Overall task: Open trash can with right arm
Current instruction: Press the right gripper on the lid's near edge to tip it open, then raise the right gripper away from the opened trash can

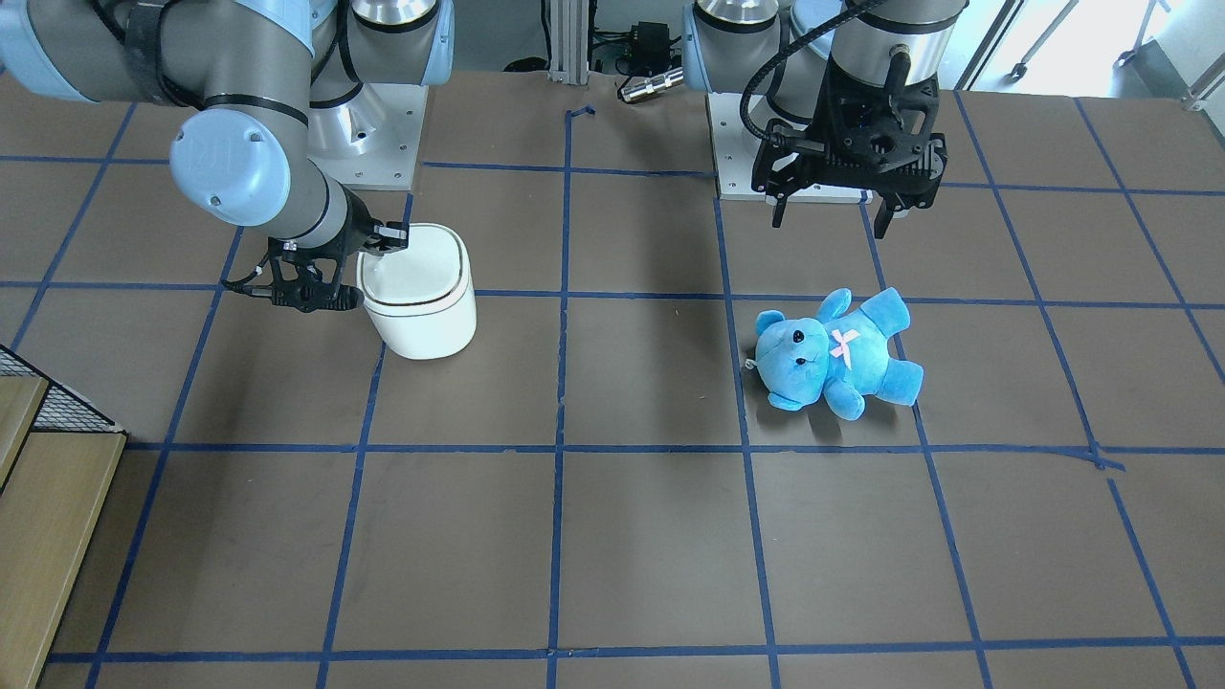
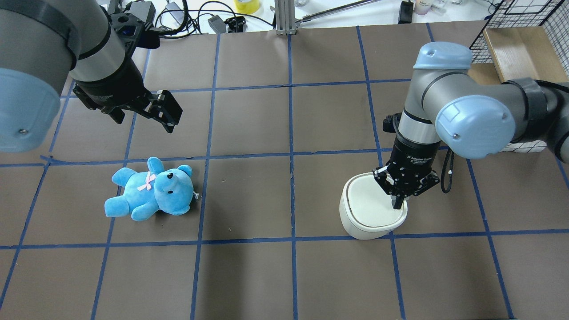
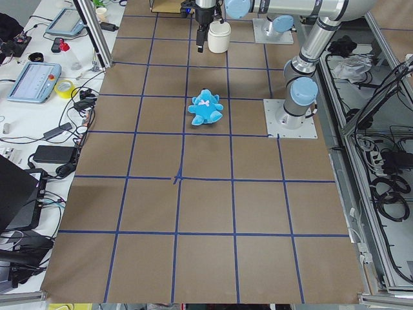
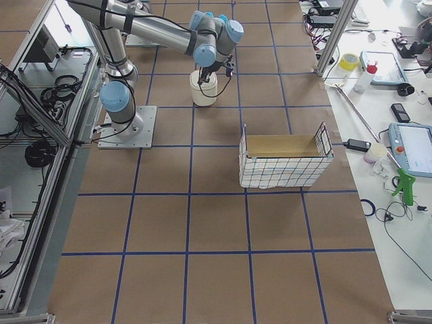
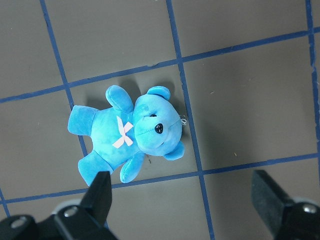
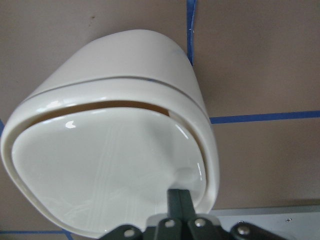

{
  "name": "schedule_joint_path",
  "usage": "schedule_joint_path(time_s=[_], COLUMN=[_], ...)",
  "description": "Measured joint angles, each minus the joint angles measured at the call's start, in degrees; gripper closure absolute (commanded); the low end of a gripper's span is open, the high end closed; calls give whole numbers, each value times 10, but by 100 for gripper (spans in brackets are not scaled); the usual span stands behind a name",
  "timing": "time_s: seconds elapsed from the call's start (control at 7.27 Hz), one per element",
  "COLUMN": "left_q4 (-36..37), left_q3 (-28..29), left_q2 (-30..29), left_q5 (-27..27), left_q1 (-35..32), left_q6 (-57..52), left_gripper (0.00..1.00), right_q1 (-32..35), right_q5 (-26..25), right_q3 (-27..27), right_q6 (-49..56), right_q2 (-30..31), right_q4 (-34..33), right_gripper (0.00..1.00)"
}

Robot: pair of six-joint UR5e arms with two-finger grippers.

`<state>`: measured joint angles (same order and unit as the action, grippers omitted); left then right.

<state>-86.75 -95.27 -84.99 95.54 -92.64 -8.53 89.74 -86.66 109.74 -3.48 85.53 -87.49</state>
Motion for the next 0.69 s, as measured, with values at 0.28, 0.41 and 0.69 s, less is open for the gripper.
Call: schedule_joint_path(time_s=[0.28,0.41,0.69], left_q4=[0,0,0], left_q3=[0,0,0], left_q2=[0,0,0], left_q5=[0,0,0], left_q1=[0,0,0], left_q6=[0,0,0], left_gripper=[0,0,0], right_q1=[0,-2,-4], right_q5=[0,-1,1], right_q3=[-1,-7,-47], right_q6=[-2,-11,-31], right_q2=[-1,2,11], right_q4=[-2,2,32], right_gripper=[100,98,19])
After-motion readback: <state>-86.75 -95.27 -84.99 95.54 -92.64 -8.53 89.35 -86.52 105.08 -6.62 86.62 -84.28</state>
